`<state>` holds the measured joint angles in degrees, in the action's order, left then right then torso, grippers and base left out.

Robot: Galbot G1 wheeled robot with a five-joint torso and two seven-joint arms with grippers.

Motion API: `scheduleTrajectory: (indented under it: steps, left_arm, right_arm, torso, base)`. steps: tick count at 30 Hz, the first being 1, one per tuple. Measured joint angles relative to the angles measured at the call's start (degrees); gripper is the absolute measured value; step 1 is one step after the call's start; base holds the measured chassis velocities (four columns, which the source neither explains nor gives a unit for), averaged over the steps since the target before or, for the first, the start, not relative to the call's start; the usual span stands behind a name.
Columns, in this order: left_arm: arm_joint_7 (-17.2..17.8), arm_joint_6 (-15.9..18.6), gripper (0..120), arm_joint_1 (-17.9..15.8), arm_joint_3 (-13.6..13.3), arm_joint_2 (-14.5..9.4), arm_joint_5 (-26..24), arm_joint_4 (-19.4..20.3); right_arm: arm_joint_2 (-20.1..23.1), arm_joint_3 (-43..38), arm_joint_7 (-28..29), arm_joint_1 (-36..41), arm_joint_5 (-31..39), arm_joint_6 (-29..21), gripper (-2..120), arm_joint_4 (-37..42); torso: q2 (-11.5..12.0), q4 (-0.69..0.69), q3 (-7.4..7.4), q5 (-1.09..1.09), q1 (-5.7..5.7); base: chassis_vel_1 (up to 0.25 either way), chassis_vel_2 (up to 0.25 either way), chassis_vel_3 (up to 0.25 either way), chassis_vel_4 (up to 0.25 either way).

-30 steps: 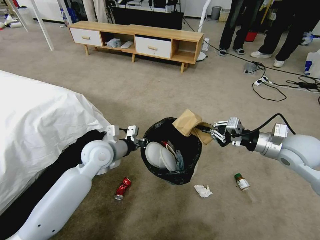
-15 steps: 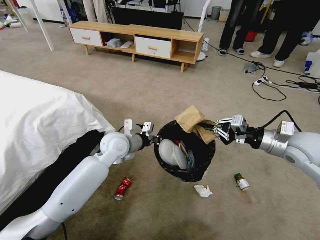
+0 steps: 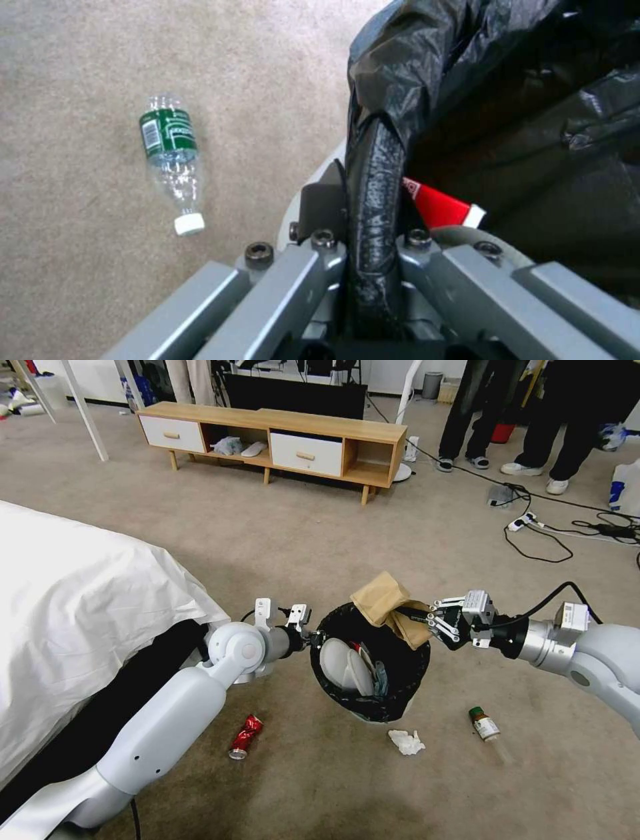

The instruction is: Pick up the trash bin and place the garbage on the floor into it.

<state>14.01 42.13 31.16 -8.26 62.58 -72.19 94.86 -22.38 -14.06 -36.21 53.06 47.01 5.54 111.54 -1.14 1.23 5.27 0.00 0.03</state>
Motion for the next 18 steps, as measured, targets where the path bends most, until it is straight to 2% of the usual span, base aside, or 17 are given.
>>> scheduleTrajectory:
  steps: [18]
  left_arm:
    - [-0.4,0.0,2,-0.1,0.4,0.2,0.2,0.0]
  right_arm:
    - [-1.1,2.3,0.2,-0.2,-0.9,0.0,0,-1.3]
  torso:
    - [0.0,0.00,0.00,0.00,0.00]
  base:
    - [0.000,0.000,0.000,0.000]
